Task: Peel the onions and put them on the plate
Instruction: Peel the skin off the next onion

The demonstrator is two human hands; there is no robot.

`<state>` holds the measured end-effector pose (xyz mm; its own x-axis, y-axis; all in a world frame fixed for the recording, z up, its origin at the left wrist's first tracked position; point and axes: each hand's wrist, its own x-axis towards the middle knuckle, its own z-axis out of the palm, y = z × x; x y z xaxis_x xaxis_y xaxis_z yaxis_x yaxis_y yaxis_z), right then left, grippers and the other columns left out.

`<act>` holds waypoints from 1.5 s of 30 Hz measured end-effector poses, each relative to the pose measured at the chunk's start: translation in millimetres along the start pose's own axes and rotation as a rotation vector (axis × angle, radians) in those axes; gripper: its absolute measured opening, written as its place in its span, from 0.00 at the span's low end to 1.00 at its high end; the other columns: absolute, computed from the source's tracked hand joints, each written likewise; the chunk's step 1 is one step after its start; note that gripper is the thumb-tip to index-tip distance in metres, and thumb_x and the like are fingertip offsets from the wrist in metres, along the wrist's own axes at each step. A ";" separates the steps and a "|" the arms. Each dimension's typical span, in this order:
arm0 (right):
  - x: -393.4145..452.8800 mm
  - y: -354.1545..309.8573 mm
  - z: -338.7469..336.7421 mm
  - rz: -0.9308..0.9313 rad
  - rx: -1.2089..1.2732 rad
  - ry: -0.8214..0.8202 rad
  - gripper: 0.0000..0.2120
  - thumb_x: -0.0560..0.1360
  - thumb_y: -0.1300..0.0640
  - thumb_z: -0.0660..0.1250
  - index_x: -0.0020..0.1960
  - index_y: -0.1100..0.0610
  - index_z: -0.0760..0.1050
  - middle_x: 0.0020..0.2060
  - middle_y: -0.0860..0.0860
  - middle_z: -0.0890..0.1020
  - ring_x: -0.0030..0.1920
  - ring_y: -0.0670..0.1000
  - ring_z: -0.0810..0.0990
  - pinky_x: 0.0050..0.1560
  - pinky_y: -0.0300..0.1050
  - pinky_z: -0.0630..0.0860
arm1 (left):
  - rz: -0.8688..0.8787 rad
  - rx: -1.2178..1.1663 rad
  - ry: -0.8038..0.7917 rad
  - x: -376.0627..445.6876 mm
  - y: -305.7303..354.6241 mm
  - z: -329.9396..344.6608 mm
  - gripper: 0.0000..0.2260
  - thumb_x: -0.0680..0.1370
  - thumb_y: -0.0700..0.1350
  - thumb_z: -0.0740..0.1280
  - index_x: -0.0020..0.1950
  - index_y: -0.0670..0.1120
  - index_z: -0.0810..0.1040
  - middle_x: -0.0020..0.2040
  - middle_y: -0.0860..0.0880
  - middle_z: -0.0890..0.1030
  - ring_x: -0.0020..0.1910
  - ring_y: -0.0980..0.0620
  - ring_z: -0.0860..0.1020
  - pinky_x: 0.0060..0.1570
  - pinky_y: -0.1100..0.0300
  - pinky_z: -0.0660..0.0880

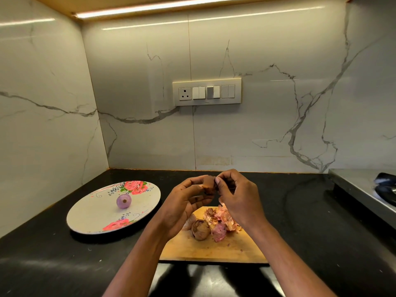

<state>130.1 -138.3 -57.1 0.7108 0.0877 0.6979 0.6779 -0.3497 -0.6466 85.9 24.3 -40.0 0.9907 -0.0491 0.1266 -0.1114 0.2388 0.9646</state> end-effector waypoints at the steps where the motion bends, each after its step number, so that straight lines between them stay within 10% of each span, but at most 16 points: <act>1: -0.1 -0.5 -0.2 0.003 -0.004 0.003 0.03 0.80 0.54 0.67 0.51 0.46 0.76 0.42 0.41 0.80 0.45 0.40 0.81 0.41 0.32 0.80 | 0.004 0.000 -0.008 0.4 0.4 0.4 0.14 0.81 0.38 0.64 0.65 0.44 0.79 0.60 0.40 0.82 0.60 0.42 0.81 0.57 0.54 0.79; 18: 5.5 4.4 -4.6 0.267 0.207 0.055 0.02 0.79 0.54 0.69 0.50 0.51 0.80 0.40 0.47 0.84 0.40 0.45 0.84 0.36 0.35 0.80 | 0.105 0.211 0.038 2.7 -1.7 -2.2 0.28 0.68 0.48 0.75 0.67 0.53 0.75 0.62 0.45 0.79 0.61 0.48 0.80 0.61 0.53 0.77; 28: 8.4 -4.2 -10.5 0.327 0.444 -0.248 0.15 0.78 0.49 0.69 0.64 0.47 0.78 0.54 0.48 0.84 0.54 0.45 0.83 0.45 0.38 0.81 | 0.095 0.306 0.095 5.3 -3.1 -4.6 0.21 0.73 0.42 0.75 0.63 0.50 0.75 0.60 0.49 0.80 0.60 0.52 0.79 0.56 0.58 0.75; 39: 11.5 10.8 -13.4 0.340 0.311 0.020 0.04 0.79 0.56 0.68 0.52 0.52 0.82 0.41 0.49 0.83 0.39 0.45 0.82 0.40 0.39 0.80 | 0.116 0.290 0.084 5.6 -4.3 -6.5 0.19 0.73 0.38 0.75 0.62 0.48 0.77 0.58 0.48 0.81 0.57 0.50 0.81 0.59 0.51 0.79; 45: 10.5 18.3 -16.4 0.330 0.020 -0.379 0.14 0.79 0.56 0.69 0.63 0.46 0.79 0.56 0.44 0.82 0.55 0.44 0.81 0.56 0.39 0.78 | 0.142 0.306 0.096 7.7 -7.5 -10.8 0.19 0.72 0.38 0.76 0.61 0.50 0.78 0.59 0.51 0.82 0.61 0.49 0.80 0.64 0.46 0.76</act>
<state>146.9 -159.1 -56.5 0.9034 0.3096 0.2968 0.4066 -0.3979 -0.8224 95.2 32.6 -48.7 0.9649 0.0588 0.2560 -0.2522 -0.0654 0.9655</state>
